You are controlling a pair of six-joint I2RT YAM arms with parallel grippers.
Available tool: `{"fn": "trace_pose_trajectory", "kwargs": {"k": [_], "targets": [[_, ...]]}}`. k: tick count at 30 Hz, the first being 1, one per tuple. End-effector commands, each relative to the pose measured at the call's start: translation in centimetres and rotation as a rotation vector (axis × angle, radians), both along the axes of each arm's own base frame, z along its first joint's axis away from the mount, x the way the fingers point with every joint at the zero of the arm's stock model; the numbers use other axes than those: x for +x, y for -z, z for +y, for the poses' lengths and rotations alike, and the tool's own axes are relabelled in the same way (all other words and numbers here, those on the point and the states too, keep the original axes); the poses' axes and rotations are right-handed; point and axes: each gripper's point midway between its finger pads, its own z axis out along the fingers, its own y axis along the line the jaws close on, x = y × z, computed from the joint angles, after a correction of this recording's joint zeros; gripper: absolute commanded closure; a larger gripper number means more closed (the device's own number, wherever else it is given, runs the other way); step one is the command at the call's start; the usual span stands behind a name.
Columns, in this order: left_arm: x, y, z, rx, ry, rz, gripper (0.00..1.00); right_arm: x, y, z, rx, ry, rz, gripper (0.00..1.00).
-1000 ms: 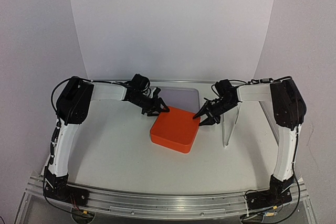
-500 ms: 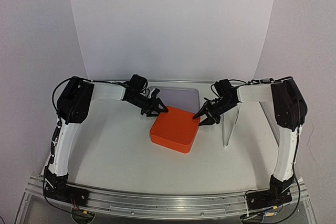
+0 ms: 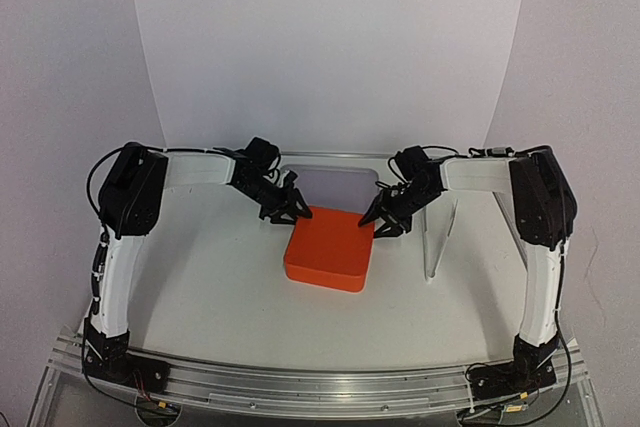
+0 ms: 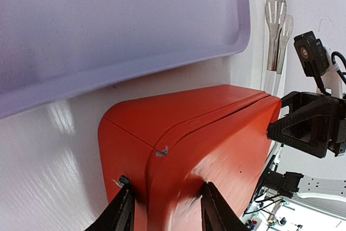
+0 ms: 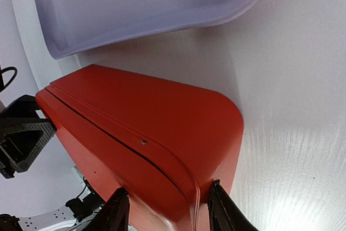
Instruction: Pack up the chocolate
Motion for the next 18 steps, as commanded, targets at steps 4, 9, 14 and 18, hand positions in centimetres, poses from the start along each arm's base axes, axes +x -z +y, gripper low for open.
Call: {"fn": "trace_pose_trajectory", "kwargs": {"k": [4, 9, 14, 18], "targets": [[-9.7, 6.4, 2.0, 0.254, 0.087, 0.25, 0.54, -2.2, 6.2, -0.7, -0.181, -0.057, 0.035, 0.51], [-7.9, 4.6, 2.0, 0.262, 0.063, 0.175, 0.38, -2.1, 4.8, -0.7, -0.173, -0.078, -0.003, 0.45], [-5.7, 2.6, 2.0, 0.25, 0.029, 0.115, 0.26, -2.0, 3.4, -0.5, -0.161, -0.101, -0.04, 0.38], [-4.5, 0.9, 2.6, 0.258, 0.003, 0.06, 0.11, -1.9, 2.4, -0.6, -0.161, -0.113, -0.068, 0.3]]}}
